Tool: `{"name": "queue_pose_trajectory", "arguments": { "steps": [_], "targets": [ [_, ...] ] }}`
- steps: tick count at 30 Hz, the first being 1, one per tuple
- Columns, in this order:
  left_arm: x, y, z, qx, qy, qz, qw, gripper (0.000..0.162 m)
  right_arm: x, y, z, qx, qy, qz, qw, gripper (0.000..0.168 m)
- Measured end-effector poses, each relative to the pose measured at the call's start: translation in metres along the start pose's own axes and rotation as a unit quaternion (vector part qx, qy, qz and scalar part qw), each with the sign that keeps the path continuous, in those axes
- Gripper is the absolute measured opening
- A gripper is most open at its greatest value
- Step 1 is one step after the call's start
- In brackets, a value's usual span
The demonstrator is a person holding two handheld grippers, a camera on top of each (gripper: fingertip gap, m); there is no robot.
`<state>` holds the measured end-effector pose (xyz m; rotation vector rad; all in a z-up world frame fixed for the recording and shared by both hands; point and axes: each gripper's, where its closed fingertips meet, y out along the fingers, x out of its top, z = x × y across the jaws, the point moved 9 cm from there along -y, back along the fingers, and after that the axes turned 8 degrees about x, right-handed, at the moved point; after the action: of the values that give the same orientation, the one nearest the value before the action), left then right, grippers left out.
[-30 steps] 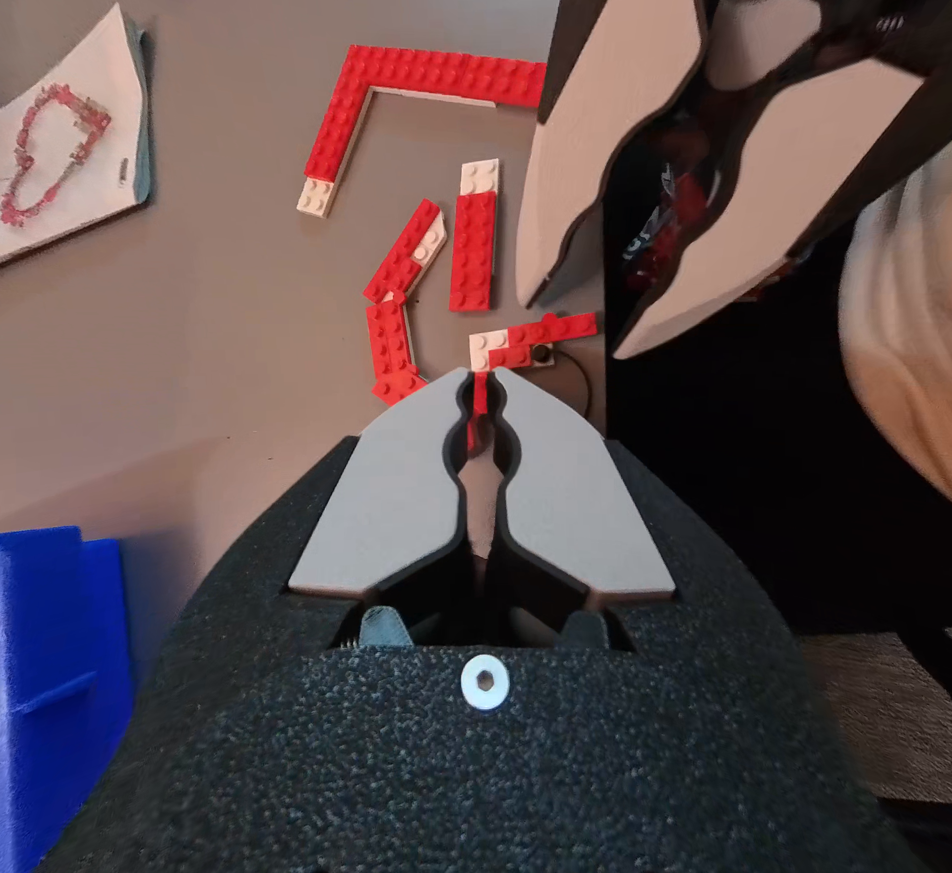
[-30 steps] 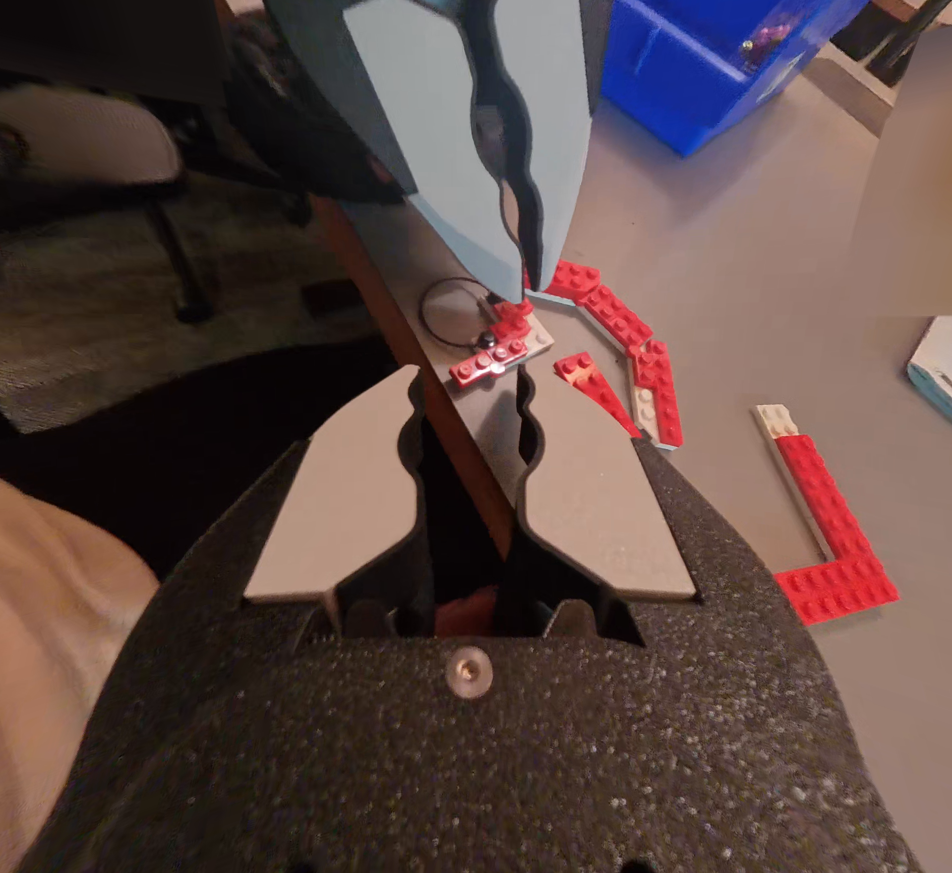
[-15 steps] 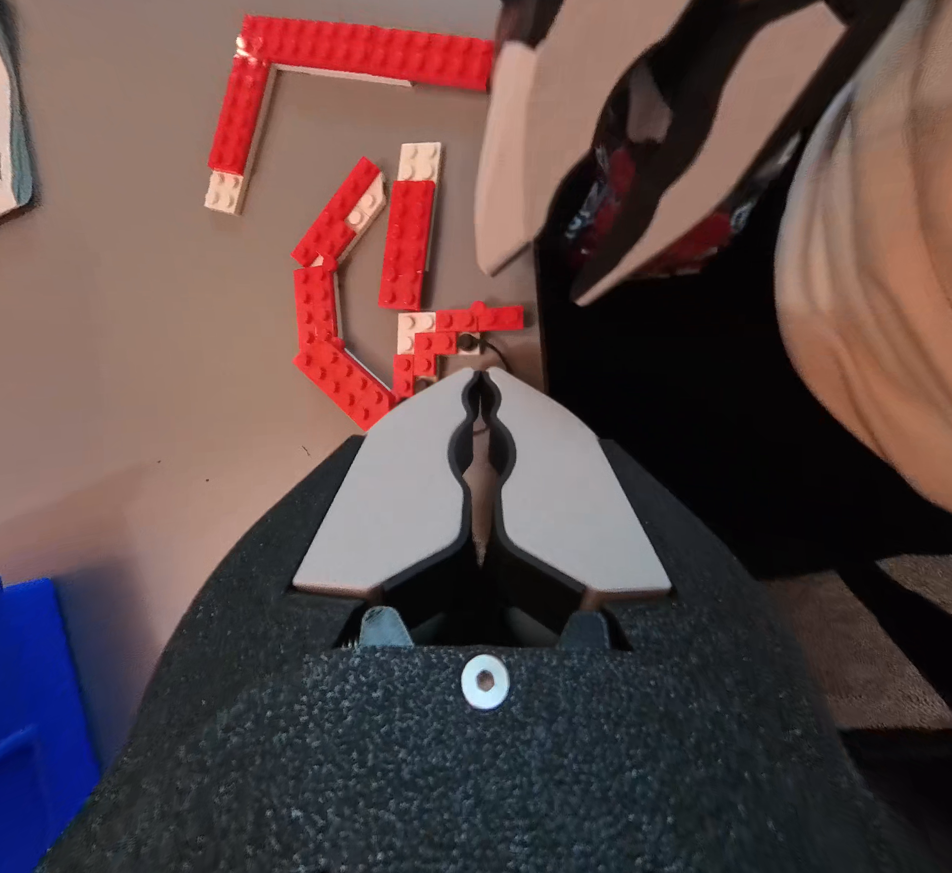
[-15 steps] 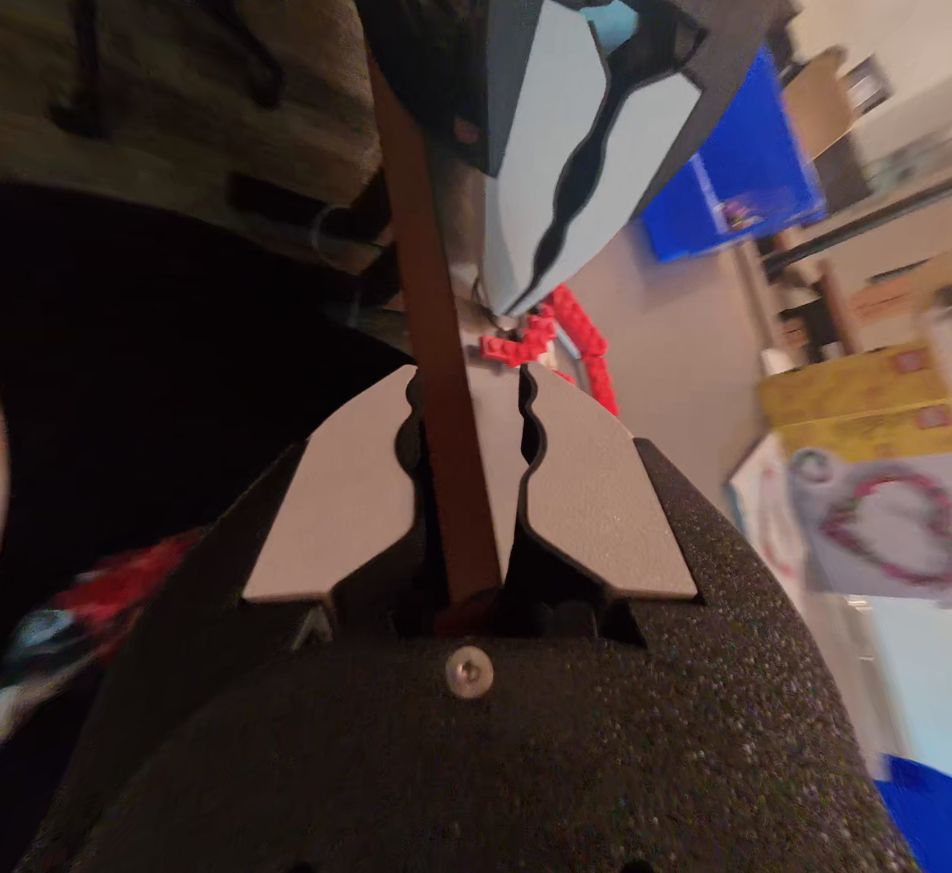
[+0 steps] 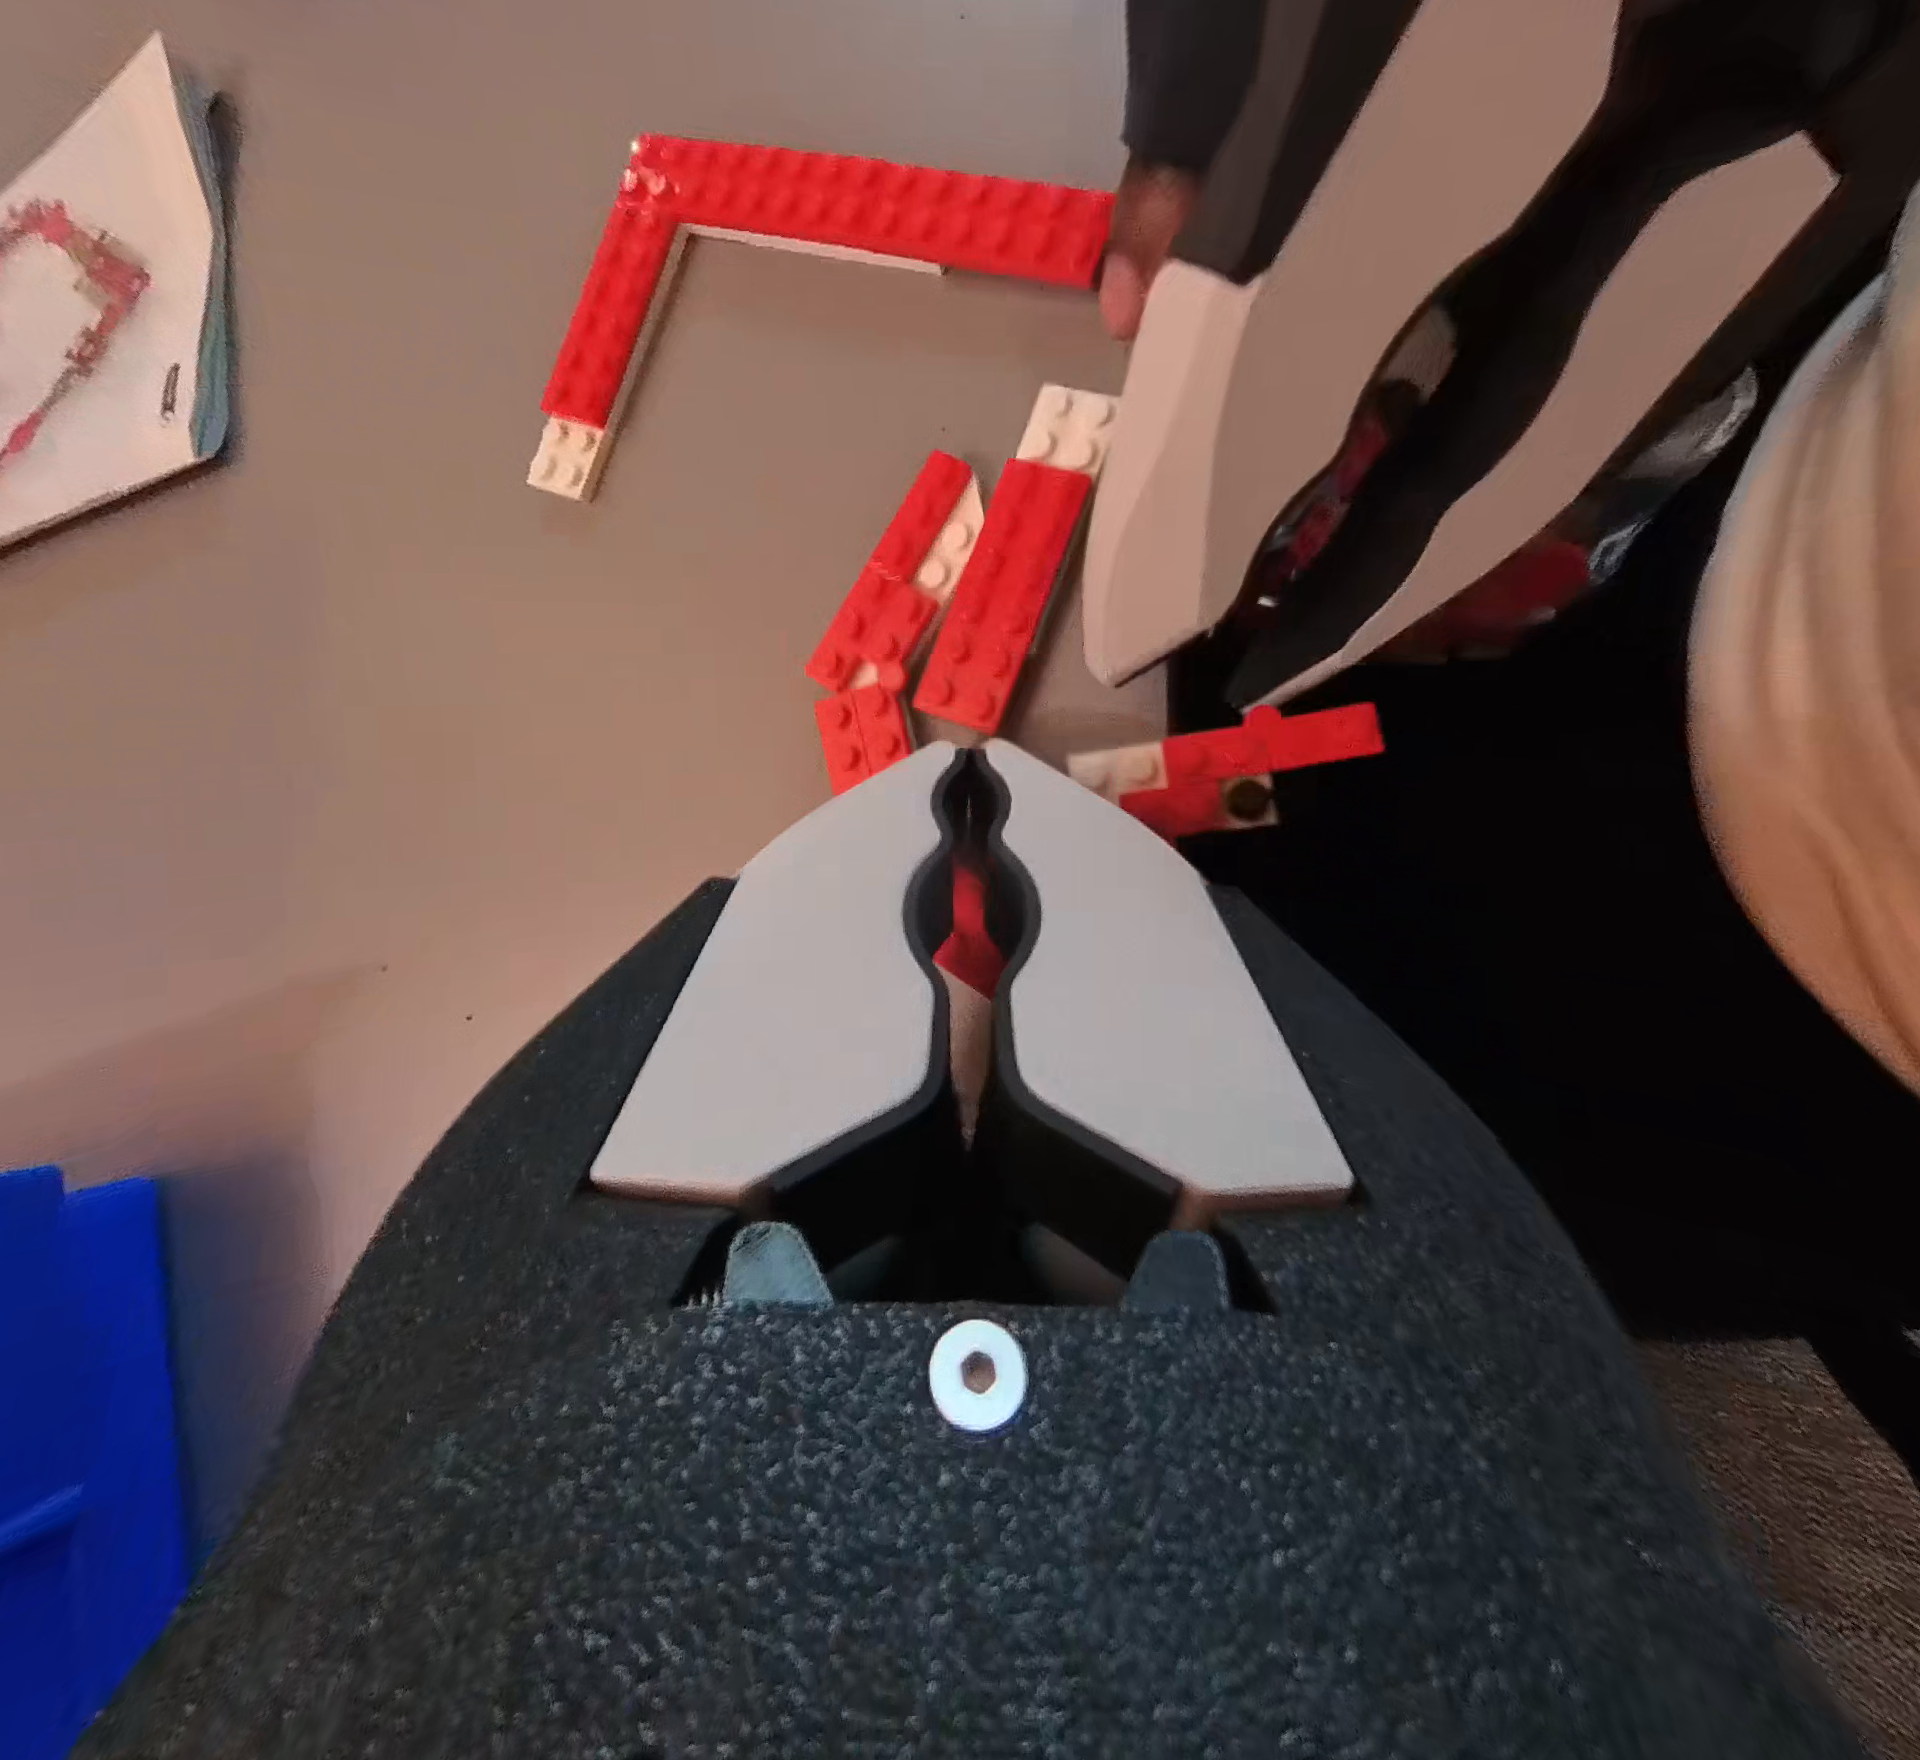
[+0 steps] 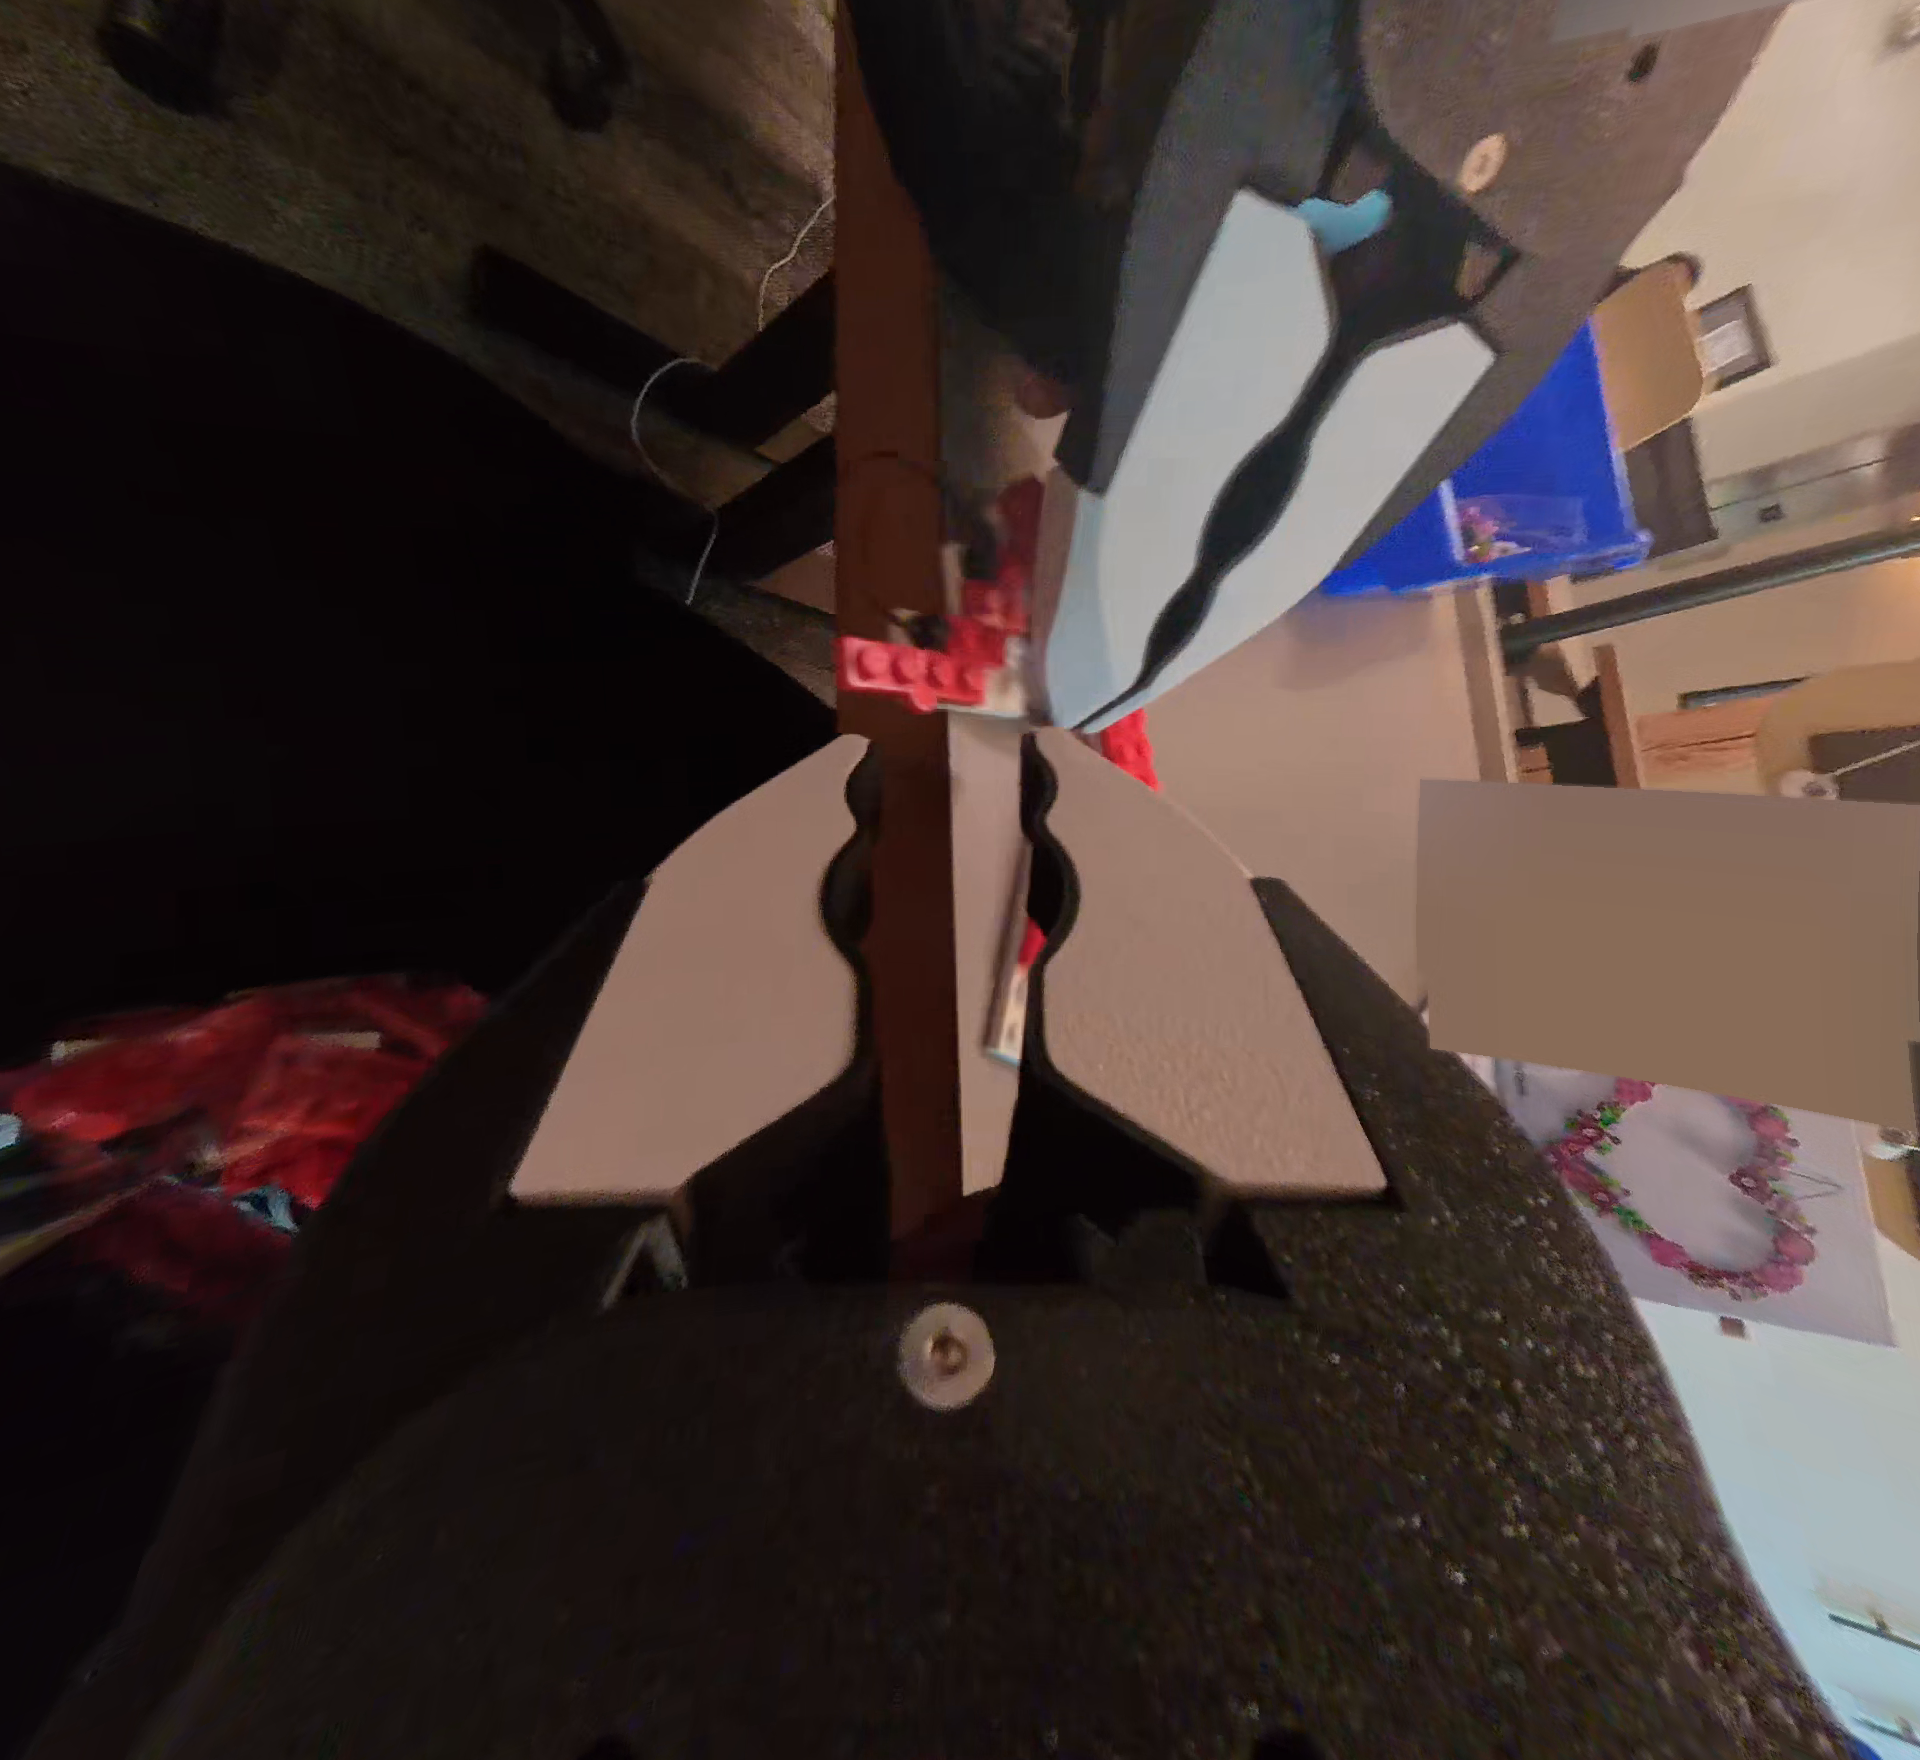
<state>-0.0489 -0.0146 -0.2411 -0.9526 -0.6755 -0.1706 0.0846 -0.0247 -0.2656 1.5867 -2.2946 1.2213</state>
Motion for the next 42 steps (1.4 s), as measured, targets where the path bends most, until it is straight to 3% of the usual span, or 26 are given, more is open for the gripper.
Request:
{"name": "queue_pose_trajectory", "arguments": {
  "steps": [5, 9, 13, 19, 24, 29, 38, 40, 42],
  "targets": [
    [0.001, 0.002, 0.002, 0.023, 0.009, 0.004, 1.000, 0.000, 0.005, -0.003, 0.008, -0.008, -0.098, -0.037, 0.994, 0.035],
    [0.004, -0.025, 0.010, 0.073, -0.012, -0.032, 0.997, 0.000, 0.004, 0.003, 0.008, -0.048, -0.189, -0.014, 0.981, 0.023],
    [0.009, -0.047, -0.003, 0.080, -0.040, -0.066, 0.994, 0.001, 0.000, 0.007, 0.006, -0.053, -0.222, 0.008, 0.973, 0.019],
    [-0.002, -0.028, -0.029, 0.053, -0.040, -0.018, 0.998, 0.000, 0.003, 0.007, 0.006, -0.050, -0.226, 0.016, 0.973, 0.012],
    [-0.006, -0.025, -0.030, 0.054, -0.047, -0.017, 0.997, 0.000, 0.006, 0.006, 0.000, -0.013, -0.163, 0.009, 0.987, 0.010],
    [-0.007, -0.024, -0.025, 0.028, -0.069, -0.018, 0.997, 0.000, 0.007, 0.003, -0.017, 0.076, -0.039, -0.014, 0.996, 0.011],
    [-0.006, -0.023, -0.024, 0.022, -0.065, -0.014, 0.998, 0.000, -0.007, -0.004, -0.044, 0.166, 0.169, -0.103, 0.966, 0.005],
    [-0.005, -0.022, -0.023, 0.022, -0.063, -0.013, 0.998, 0.000, -0.009, -0.009, -0.049, 0.181, 0.186, -0.118, 0.958, 0.005],
    [-0.005, -0.017, -0.017, 0.070, -0.071, 0.003, 0.995, 0.000, -0.012, -0.014, -0.051, 0.166, 0.185, -0.121, 0.961, 0.005]
  ]
}}
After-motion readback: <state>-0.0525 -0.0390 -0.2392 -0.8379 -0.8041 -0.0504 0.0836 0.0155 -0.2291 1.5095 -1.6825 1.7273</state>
